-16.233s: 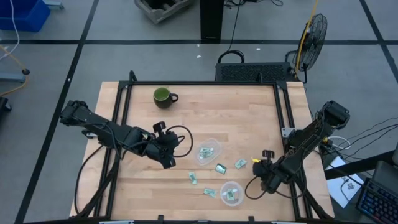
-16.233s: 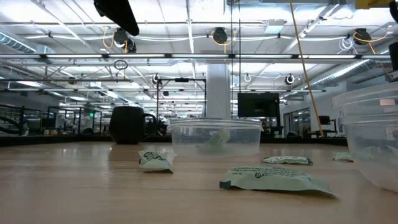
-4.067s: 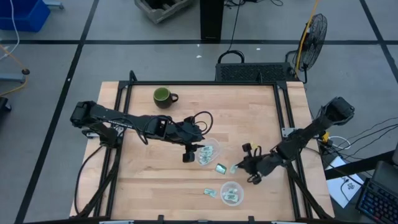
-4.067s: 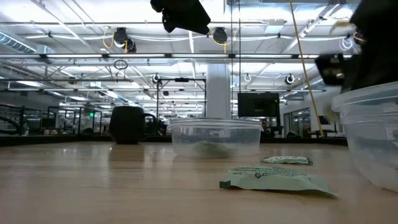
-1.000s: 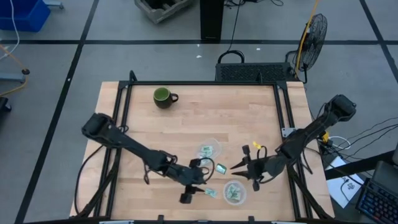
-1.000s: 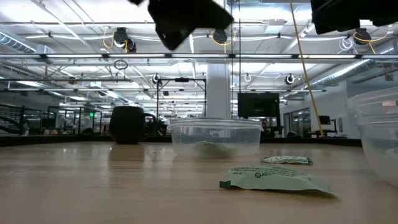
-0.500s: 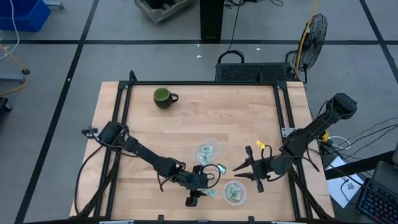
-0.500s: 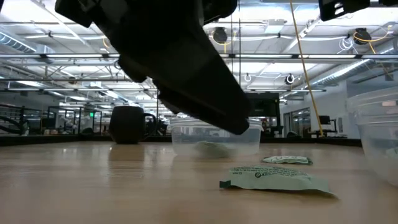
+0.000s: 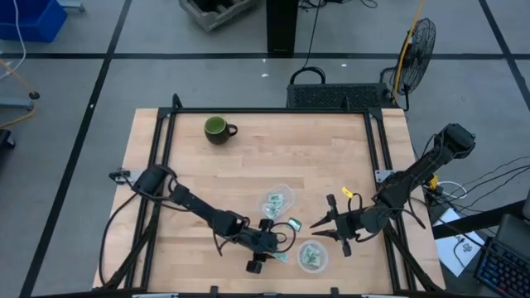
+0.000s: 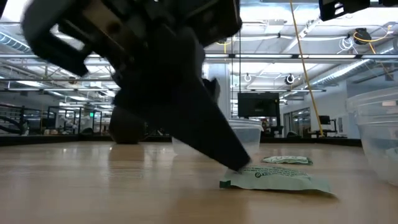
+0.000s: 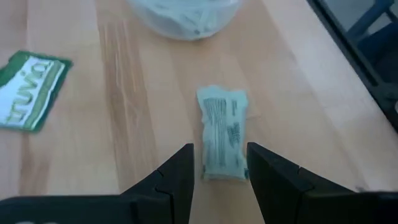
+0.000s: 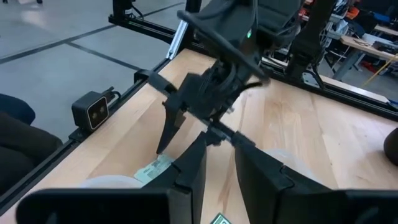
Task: Pick and place Stevia / Truvia into bins
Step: Put the stevia packet into the top transparent container
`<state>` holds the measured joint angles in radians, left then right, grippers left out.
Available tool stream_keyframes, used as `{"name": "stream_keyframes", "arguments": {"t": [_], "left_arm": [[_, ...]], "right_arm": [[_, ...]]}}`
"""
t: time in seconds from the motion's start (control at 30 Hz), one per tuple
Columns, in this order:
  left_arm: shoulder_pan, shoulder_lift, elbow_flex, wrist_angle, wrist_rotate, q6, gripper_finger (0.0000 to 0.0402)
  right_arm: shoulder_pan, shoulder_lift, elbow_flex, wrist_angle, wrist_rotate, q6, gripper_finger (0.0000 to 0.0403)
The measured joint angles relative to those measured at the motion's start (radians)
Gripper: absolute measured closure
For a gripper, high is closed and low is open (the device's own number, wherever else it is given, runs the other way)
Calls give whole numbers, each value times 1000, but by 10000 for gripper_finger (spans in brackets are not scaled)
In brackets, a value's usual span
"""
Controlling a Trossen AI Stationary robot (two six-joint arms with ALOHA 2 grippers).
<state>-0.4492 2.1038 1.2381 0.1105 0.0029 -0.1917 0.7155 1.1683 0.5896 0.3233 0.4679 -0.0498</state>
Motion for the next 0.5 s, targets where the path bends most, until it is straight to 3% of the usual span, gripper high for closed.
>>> {"name": "stream_keyframes", "arguments": {"t": [0.5], "left_arm": [[5,46,2,48,20,-30,250]], "right_arm": [[0,0,0,-2,0,3,326]]}}
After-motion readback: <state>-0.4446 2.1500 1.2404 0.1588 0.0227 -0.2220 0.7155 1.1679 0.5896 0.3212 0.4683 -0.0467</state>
